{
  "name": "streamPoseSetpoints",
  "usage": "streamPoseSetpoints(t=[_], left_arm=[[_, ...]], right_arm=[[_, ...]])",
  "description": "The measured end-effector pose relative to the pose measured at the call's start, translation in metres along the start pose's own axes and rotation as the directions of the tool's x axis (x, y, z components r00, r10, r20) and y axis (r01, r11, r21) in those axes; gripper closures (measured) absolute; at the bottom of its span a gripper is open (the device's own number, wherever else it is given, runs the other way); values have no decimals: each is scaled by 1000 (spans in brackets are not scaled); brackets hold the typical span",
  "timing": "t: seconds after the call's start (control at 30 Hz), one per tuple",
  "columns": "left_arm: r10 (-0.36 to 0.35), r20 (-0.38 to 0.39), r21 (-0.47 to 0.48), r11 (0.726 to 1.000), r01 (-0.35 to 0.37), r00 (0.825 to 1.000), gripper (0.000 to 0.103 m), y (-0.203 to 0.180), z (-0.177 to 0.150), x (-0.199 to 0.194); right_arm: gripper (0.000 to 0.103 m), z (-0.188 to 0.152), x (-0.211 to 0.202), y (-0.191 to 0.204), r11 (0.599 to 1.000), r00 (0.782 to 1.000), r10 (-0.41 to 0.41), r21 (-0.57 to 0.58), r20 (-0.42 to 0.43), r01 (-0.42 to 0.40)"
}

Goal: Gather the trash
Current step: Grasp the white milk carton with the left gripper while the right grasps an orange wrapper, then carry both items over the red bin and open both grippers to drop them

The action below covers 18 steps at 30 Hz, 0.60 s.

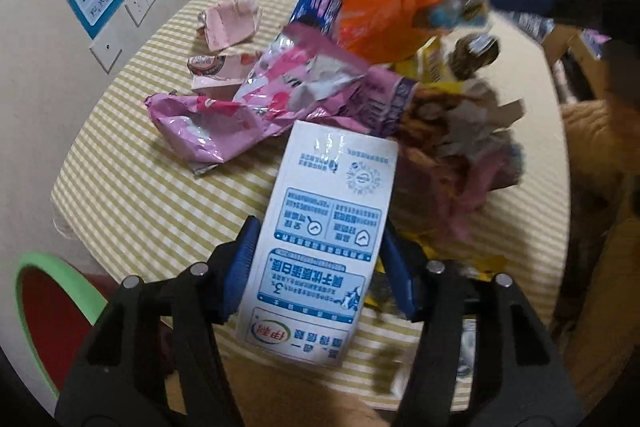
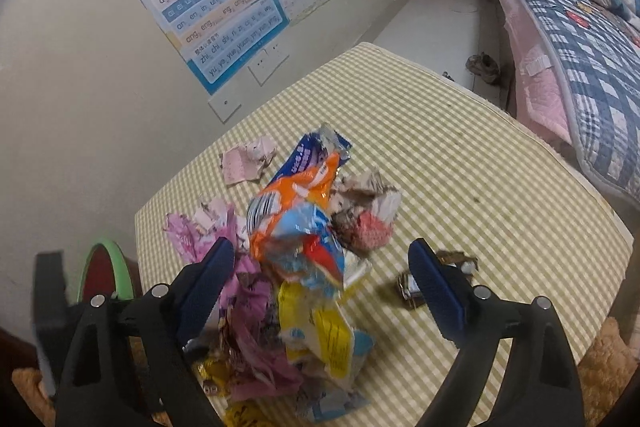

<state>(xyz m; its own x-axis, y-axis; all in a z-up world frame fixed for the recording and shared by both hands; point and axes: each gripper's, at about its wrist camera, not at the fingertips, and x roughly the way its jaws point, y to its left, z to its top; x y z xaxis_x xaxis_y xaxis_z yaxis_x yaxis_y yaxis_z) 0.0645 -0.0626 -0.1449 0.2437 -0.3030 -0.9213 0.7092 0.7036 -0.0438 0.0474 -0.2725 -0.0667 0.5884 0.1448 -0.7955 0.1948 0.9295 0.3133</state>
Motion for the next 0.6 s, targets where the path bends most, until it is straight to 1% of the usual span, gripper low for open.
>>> streamPoseSetpoints(t=[0.03, 0.1, 0.17, 0.2, 0.3, 0.37, 0.47, 0.53, 0.6], left_arm=[[-4, 12, -12, 1000, 4, 1000, 46, 0, -2, -3], [-11, 41, -43, 999, 13, 999, 46, -5, -8, -12], [-12, 76, -81, 997, 18, 997, 46, -7, -13, -21], [-12, 89, -98, 995, 21, 996, 46, -9, -15, -26], [-13, 147, -186, 982, 40, 989, 46, -5, -26, -44], [-1, 175, -239, 970, 43, 984, 46, -4, -33, -56], [46, 218, -317, 948, 26, 975, 46, 0, -48, -78], [80, 245, -377, 926, 19, 966, 46, 14, -56, -93], [116, 272, -451, 893, 20, 955, 46, 30, -69, -112]], right_arm=[[18, 1, 3, 0, 1000, 1000, 5, -1, 1, -5], [26, 3, 12, 0, 1000, 1000, 6, -3, -6, -6], [50, 3, 18, 0, 1000, 999, 20, -6, -28, -20], [53, 2, 20, 0, 999, 999, 38, -3, -38, -38], [54, 2, 11, 3, 999, 999, 44, -18, -17, -45], [54, 3, -5, 9, 998, 999, 40, -42, 29, -39], [54, 2, -25, 16, 998, 995, 47, -55, 88, -42], [54, 0, -42, 23, 997, 989, 41, -71, 144, -31], [54, -2, -53, 31, 996, 980, 34, -87, 194, -17]])
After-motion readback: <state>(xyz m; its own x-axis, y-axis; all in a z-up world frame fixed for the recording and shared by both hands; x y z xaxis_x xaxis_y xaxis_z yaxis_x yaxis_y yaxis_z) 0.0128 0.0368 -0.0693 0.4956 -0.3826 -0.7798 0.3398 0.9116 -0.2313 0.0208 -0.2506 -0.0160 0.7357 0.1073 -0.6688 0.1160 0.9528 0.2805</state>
